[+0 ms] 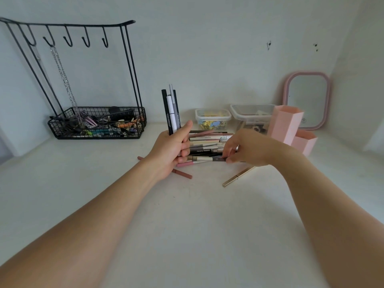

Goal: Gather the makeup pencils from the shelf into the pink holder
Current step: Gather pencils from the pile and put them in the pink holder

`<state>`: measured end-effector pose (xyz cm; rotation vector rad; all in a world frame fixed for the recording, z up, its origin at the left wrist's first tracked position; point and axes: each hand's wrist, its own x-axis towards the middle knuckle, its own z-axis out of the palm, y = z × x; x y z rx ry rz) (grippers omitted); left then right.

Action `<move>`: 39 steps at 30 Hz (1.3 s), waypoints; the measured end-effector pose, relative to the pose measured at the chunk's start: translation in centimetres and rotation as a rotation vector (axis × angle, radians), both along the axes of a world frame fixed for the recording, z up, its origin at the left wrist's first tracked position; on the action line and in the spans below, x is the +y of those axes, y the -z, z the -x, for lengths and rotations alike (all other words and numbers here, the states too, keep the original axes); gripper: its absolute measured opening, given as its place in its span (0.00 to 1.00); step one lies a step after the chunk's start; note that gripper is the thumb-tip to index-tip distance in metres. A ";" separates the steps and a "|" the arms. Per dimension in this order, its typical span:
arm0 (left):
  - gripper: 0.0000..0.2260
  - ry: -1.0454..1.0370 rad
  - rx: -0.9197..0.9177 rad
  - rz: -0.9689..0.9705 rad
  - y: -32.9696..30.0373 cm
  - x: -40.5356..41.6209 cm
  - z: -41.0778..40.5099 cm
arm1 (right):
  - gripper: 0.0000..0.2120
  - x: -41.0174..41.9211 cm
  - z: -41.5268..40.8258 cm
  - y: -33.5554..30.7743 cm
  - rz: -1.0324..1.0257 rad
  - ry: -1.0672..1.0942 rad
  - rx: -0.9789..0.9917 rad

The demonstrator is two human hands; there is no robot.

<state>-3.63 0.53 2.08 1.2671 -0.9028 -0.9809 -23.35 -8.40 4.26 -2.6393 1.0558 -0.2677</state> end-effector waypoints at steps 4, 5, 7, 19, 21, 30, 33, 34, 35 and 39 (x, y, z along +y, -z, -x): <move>0.22 0.006 0.004 -0.028 -0.2 0.1 0.2 | 0.02 0.0 -0.1 -0.8 -0.165 0.020 -0.319; 0.22 0.012 0.014 -0.035 -0.3 0.2 0.3 | 0.02 0.4 -0.4 -0.9 -0.243 0.019 -0.431; 0.23 0.029 0.021 -0.056 -0.3 0.2 0.5 | 0.00 1.0 -0.9 -1.0 -0.404 -0.009 -0.611; 0.26 0.195 -0.073 -0.007 -0.3 0.6 1.5 | 0.07 2.8 -3.1 -0.2 -0.580 -0.113 -0.930; 0.29 0.234 -0.112 -0.005 -0.1 0.6 1.5 | 0.04 3.0 -3.3 -0.1 -0.570 -0.103 -0.930; 0.22 0.350 -0.146 0.006 0.5 0.7 1.3 | 0.07 3.5 -3.8 0.4 -0.660 -0.127 -0.953; 0.08 0.296 -0.218 -0.016 0.5 0.7 1.4 | 0.07 3.1 -3.7 0.6 -0.640 -0.090 -0.940; 0.07 0.273 -0.236 -0.021 0.5 0.7 1.4 | 0.07 3.0 -3.7 0.7 -0.629 -0.068 -0.921; 0.07 0.256 -0.246 -0.020 0.6 0.6 1.3 | 0.07 3.0 -3.7 0.8 -0.612 -0.052 -0.893; 0.08 0.163 -0.184 0.035 0.5 0.2 1.4 | 0.07 2.4 -4.0 1.0 -0.494 0.009 -0.878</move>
